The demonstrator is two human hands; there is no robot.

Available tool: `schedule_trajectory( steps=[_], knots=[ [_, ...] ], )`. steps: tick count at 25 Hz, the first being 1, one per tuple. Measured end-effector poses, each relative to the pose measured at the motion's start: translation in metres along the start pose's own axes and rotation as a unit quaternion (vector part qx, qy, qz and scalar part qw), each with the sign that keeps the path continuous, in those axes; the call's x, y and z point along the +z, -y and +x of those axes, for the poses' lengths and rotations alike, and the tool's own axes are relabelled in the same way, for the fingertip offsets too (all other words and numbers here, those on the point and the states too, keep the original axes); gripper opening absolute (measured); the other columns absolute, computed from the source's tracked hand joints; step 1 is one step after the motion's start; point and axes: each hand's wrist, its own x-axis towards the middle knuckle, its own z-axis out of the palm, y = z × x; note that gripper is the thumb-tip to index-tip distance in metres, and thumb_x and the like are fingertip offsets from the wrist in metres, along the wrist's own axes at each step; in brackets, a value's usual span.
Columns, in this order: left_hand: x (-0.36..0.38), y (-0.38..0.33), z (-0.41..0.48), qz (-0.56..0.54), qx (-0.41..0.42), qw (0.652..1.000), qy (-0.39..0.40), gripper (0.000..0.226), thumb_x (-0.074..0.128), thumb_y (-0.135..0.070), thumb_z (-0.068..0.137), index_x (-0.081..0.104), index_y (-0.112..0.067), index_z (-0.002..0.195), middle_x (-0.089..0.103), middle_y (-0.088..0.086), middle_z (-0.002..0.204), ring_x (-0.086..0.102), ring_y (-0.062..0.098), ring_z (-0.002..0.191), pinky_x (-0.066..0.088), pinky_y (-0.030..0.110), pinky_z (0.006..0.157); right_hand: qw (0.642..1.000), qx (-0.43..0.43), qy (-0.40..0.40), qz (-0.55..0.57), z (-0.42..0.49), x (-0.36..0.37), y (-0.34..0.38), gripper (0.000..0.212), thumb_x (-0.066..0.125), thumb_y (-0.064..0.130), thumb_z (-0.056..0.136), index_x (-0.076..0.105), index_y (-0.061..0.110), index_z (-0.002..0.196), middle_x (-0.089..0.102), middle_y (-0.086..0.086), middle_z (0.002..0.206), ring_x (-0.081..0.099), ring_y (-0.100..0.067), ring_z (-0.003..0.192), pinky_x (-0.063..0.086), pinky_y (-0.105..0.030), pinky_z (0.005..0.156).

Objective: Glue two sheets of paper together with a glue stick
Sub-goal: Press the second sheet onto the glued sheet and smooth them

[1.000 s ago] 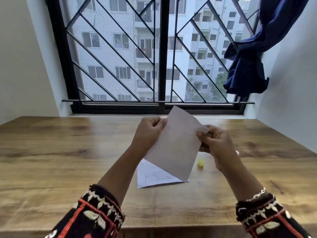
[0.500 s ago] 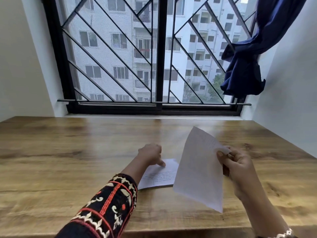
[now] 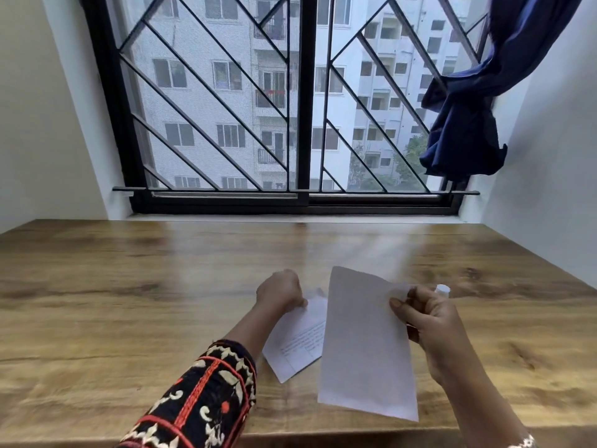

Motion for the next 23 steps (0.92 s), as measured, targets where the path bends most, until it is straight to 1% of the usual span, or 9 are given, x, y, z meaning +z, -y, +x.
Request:
schedule_trajectory(
  steps=[2, 3, 6, 8, 10, 12, 16, 19, 23],
  knots=[
    [-0.005, 0.002, -0.008, -0.155, -0.015, 0.986, -0.063, 0.012, 0.070, -0.019, 0.078, 0.064, -0.008, 0.077, 0.068, 0.010, 0.087, 0.062, 0.025, 0.082, 0.046, 0.032, 0.070, 1.000, 0.002, -0.005, 0.009, 0.002, 0.004, 0.001, 0.013, 0.056, -0.005, 0.081, 0.064, 0.006, 0.080, 0.069, 0.006, 0.062, 0.063, -0.006, 0.057, 0.050, -0.018, 0.048],
    [-0.007, 0.003, -0.011, -0.252, -0.022, 0.963, -0.089, 0.015, 0.071, -0.015, 0.078, 0.061, -0.010, 0.068, 0.065, 0.009, 0.077, 0.059, 0.023, 0.076, 0.042, 0.030, 0.066, 1.000, 0.001, -0.008, 0.016, 0.003, 0.006, 0.002, 0.012, 0.057, -0.005, 0.080, 0.064, 0.005, 0.080, 0.069, 0.005, 0.063, 0.063, -0.007, 0.058, 0.050, -0.018, 0.049],
    [-0.013, 0.002, -0.025, -0.514, -0.018, 0.847, -0.133, 0.027, 0.070, -0.005, 0.078, 0.054, -0.013, 0.057, 0.058, 0.008, 0.065, 0.053, 0.022, 0.072, 0.041, 0.032, 0.065, 0.999, -0.015, -0.013, 0.042, 0.009, 0.015, 0.009, 0.012, 0.059, -0.004, 0.080, 0.063, 0.007, 0.076, 0.068, 0.005, 0.059, 0.062, -0.009, 0.056, 0.050, -0.019, 0.049],
    [-0.016, -0.001, -0.036, -0.607, -0.011, 0.783, -0.135, 0.025, 0.068, -0.002, 0.079, 0.056, -0.011, 0.060, 0.058, 0.011, 0.066, 0.053, 0.023, 0.070, 0.043, 0.034, 0.064, 0.998, -0.038, -0.017, 0.046, 0.013, 0.024, 0.016, 0.015, 0.061, -0.002, 0.079, 0.063, 0.011, 0.071, 0.066, 0.004, 0.059, 0.059, -0.014, 0.057, 0.047, -0.024, 0.051],
    [-0.020, -0.006, -0.046, -0.665, -0.003, 0.737, -0.123, 0.022, 0.067, -0.001, 0.080, 0.055, -0.010, 0.063, 0.059, 0.008, 0.061, 0.055, 0.021, 0.056, 0.047, 0.026, 0.053, 0.996, -0.063, -0.024, 0.051, 0.017, 0.035, 0.022, 0.017, 0.062, -0.002, 0.078, 0.064, 0.012, 0.069, 0.066, 0.004, 0.059, 0.059, -0.014, 0.056, 0.049, -0.023, 0.050],
    [-0.025, -0.012, -0.056, -0.705, 0.001, 0.700, -0.113, 0.021, 0.065, 0.001, 0.080, 0.054, -0.009, 0.065, 0.059, 0.003, 0.050, 0.054, 0.012, 0.040, 0.044, 0.018, 0.040, 0.994, -0.089, -0.040, 0.054, 0.021, 0.043, 0.027, 0.019, 0.062, -0.005, 0.077, 0.064, 0.013, 0.070, 0.068, 0.003, 0.056, 0.061, -0.011, 0.054, 0.051, -0.020, 0.048],
    [-0.030, -0.018, -0.065, -0.726, 0.007, 0.677, -0.122, 0.022, 0.063, 0.004, 0.081, 0.054, -0.007, 0.065, 0.055, 0.008, 0.053, 0.049, 0.009, 0.032, 0.042, 0.016, 0.036, 0.989, -0.124, -0.080, 0.031, 0.027, 0.054, 0.032, 0.020, 0.067, -0.004, 0.074, 0.064, 0.015, 0.069, 0.070, 0.002, 0.056, 0.062, -0.015, 0.055, 0.052, -0.025, 0.053],
    [-0.033, -0.019, -0.066, -0.744, 0.016, 0.657, -0.117, 0.023, 0.063, 0.004, 0.081, 0.054, -0.009, 0.064, 0.057, 0.003, 0.048, 0.051, 0.008, 0.033, 0.042, 0.015, 0.036, 0.987, -0.134, -0.093, 0.013, 0.029, 0.055, 0.034, 0.021, 0.069, -0.002, 0.072, 0.063, 0.018, 0.071, 0.069, 0.002, 0.055, 0.061, -0.014, 0.053, 0.050, -0.028, 0.054],
    [-0.037, -0.022, -0.071, -0.737, 0.029, 0.665, -0.121, 0.023, 0.062, 0.005, 0.081, 0.054, -0.009, 0.064, 0.058, 0.000, 0.048, 0.053, 0.005, 0.035, 0.041, 0.013, 0.036, 0.986, -0.134, -0.102, 0.011, 0.032, 0.055, 0.039, 0.025, 0.070, -0.002, 0.071, 0.063, 0.021, 0.075, 0.065, 0.002, 0.052, 0.058, -0.012, 0.050, 0.048, -0.030, 0.056]
  ],
)
